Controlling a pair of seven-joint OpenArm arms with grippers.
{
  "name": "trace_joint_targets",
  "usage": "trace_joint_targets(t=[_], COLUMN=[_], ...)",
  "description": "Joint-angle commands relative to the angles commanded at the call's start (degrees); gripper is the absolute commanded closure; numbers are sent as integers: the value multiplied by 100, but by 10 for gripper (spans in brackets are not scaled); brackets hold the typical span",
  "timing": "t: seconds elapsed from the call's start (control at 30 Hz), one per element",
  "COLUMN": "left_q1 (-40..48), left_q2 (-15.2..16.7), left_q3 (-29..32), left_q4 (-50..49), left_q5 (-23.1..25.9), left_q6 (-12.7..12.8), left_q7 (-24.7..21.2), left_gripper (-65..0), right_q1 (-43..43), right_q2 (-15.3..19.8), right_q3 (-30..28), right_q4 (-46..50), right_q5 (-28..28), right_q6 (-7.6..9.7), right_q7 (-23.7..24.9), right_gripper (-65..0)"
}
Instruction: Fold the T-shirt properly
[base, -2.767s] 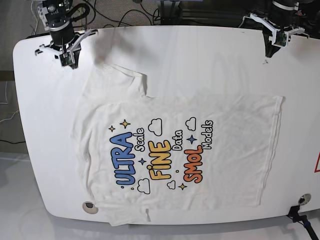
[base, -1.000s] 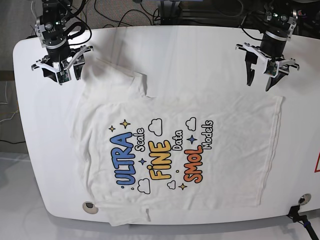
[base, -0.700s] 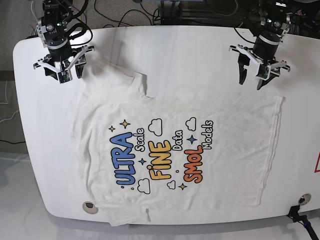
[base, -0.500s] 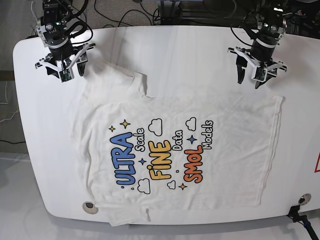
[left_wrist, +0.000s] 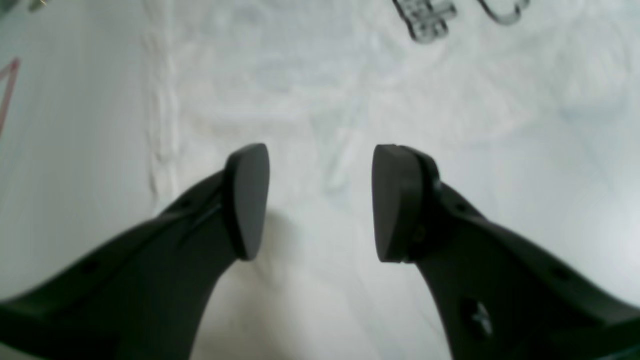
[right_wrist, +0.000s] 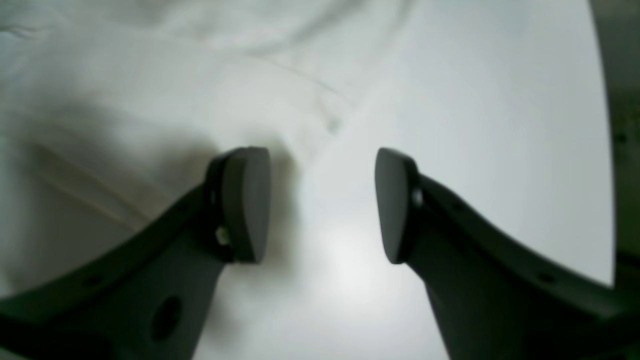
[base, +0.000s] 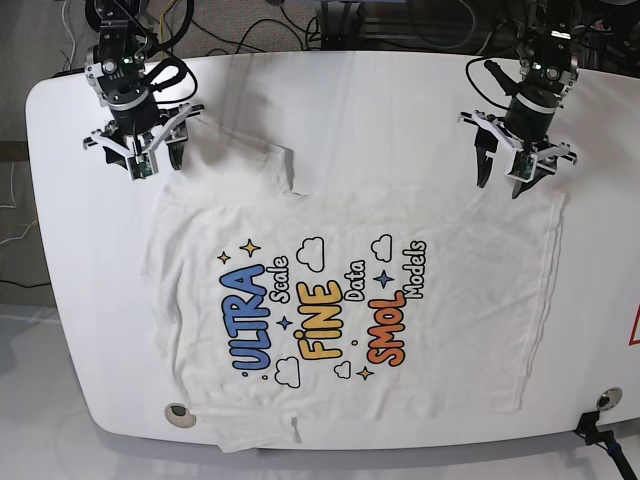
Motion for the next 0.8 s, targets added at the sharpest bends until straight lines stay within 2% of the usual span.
trace_joint_targets(t=[0.13, 0.23, 0.57, 0.6, 0.8], left_q1=[8, -27, -369, -264, -280], left_q2=[-64, -224, -624, -556, -564], left_q3=[-4, 53, 654, 546, 556], left_q4=[24, 18, -248, -171, -173], left_q5=[1, 9, 41, 39, 74], left_q6=[35, 28, 4, -41, -47], left_q7=[28, 94, 253, 389, 482], left_gripper=[-315, -314, -303, -315, -318], right_q1=[121, 216, 448, 338, 329], right_q2=[29, 24, 31, 15, 22], right_q3=[-98, -92, -5, -20, -18], right_q4=[3, -11, 43, 1, 16], right_q5=[-32, -31, -114, -49, -39], right_q6=[0, -7, -3, 77, 44], right_q7=[-93, -203, -483, -340, -255], right_gripper=[-342, -355, -364, -364, -357])
